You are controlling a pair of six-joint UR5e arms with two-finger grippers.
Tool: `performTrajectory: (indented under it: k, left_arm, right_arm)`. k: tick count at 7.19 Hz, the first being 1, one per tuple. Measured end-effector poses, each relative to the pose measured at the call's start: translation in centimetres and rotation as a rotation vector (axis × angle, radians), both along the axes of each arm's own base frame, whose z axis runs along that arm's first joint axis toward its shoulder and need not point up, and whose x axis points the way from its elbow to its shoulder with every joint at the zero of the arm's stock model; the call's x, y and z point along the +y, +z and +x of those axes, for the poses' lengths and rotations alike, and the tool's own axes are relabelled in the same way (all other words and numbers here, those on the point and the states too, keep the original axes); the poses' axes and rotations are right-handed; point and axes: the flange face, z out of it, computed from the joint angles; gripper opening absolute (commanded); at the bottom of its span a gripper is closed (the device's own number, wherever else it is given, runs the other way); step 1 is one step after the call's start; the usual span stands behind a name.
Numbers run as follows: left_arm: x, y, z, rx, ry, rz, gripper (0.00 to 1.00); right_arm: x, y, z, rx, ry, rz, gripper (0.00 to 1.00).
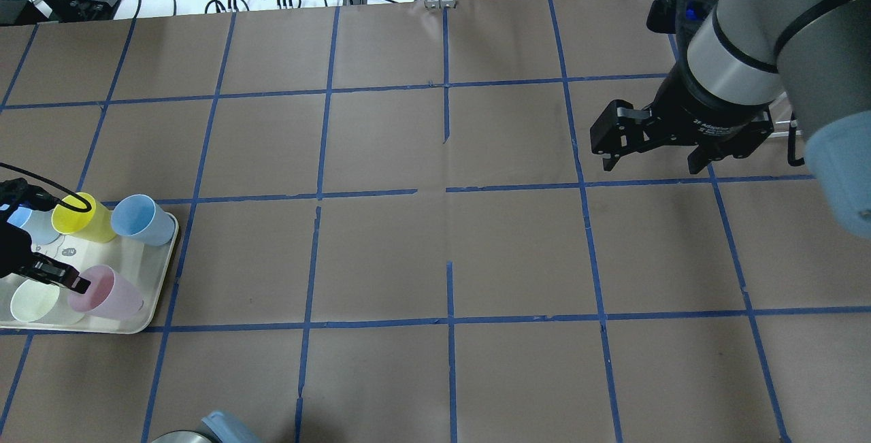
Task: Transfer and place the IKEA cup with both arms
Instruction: 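Lower the pink cup onto the tray beside the green cup and release it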
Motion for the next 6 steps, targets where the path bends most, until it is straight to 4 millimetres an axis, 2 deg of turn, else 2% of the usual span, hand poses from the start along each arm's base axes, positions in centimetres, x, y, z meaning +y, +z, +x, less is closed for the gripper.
performTrajectory:
  k: [4, 5, 6]
  left_arm:
    - [0.4, -1.3, -0.6, -0.017, 0.004, -0.014, 0.00]
    - [0.4, -1.3, -0.6, -0.018, 0.004, -0.015, 0.18]
    - [0.4, -1.4, -0.6, -0.017, 0.003, -0.015, 0.44]
  right_arm:
    - [-0.1, -0.5, -1.8, -0.008, -0.029, 0.047, 1.00]
    - [-0.1, -0.5, -2.0, -0.009, -0.036, 0.048, 1.00]
    - [0.0, -0.5, -2.0, -0.010, -0.037, 0.048, 1.00]
